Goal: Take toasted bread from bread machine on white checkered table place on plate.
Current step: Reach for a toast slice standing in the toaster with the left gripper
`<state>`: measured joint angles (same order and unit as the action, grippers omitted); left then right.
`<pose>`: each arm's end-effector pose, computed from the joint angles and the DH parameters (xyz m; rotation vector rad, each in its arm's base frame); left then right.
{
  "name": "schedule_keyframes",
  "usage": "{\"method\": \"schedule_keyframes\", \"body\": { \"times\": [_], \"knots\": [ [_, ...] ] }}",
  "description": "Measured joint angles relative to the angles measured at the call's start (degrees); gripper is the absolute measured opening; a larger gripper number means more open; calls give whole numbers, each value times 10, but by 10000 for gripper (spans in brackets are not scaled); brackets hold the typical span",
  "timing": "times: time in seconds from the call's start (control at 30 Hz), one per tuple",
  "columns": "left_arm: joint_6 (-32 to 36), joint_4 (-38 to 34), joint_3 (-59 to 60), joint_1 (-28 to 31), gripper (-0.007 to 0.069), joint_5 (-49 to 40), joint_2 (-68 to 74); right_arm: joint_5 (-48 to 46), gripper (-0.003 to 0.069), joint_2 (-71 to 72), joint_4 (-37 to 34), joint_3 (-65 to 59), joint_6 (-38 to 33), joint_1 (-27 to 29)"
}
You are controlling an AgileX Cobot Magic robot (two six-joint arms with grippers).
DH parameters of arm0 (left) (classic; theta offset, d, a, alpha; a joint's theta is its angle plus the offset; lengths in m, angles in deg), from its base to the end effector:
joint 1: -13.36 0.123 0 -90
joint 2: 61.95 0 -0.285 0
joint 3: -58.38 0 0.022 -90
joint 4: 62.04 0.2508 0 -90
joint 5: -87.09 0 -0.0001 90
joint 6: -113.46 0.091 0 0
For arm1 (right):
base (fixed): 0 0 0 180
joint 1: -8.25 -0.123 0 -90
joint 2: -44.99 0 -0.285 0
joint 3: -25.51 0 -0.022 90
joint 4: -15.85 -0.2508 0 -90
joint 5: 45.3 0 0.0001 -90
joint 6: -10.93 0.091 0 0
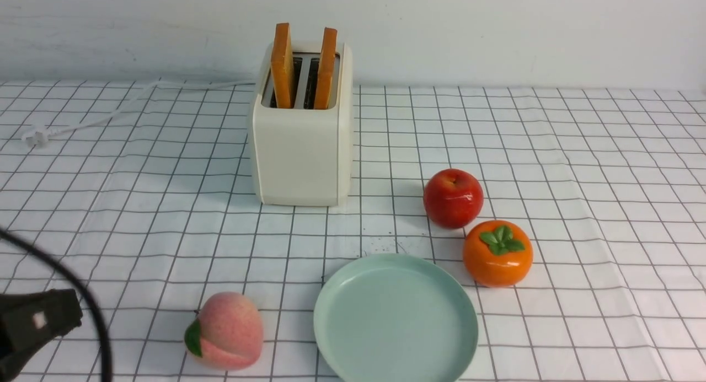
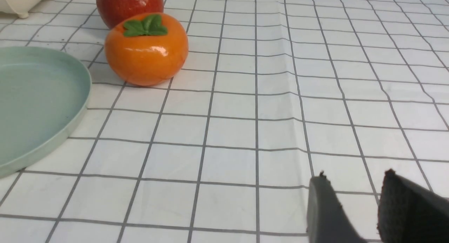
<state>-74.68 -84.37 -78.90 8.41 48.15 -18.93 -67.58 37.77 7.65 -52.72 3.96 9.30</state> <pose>0.1123 -0.0316 0.3104 -0.2519 2.1597 -0.5695 0.0522 0.0040 0.1732 -0.0098 1.8764 0.0457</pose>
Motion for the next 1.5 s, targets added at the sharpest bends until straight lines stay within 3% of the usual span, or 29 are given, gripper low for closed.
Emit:
{"method": "schedule_keyframes", "body": {
  "times": [0.2,0.37,0.43,0.63,0.73,0.97,1.07,1.5],
  "knots": [
    [1,56,-148,-7,-13,-43,189,0,241,0,0,0,0,0],
    [0,87,-250,-67,-13,-33,299,0,241,0,0,0,0,0],
    [-20,129,-314,-114,-13,-17,359,0,241,0,0,0,0,0],
    [-83,196,-440,-141,3,28,471,0,241,0,0,0,0,0],
    [-88,205,-512,-141,92,42,541,0,241,0,0,0,0,0],
    [-81,209,-638,-141,379,49,680,0,241,0,0,0,0,0],
    [-81,217,-673,-141,423,51,726,0,241,0,0,0,0,0],
    [-81,265,-724,-141,361,110,789,0,241,0,0,0,0,0]
  ]
}}
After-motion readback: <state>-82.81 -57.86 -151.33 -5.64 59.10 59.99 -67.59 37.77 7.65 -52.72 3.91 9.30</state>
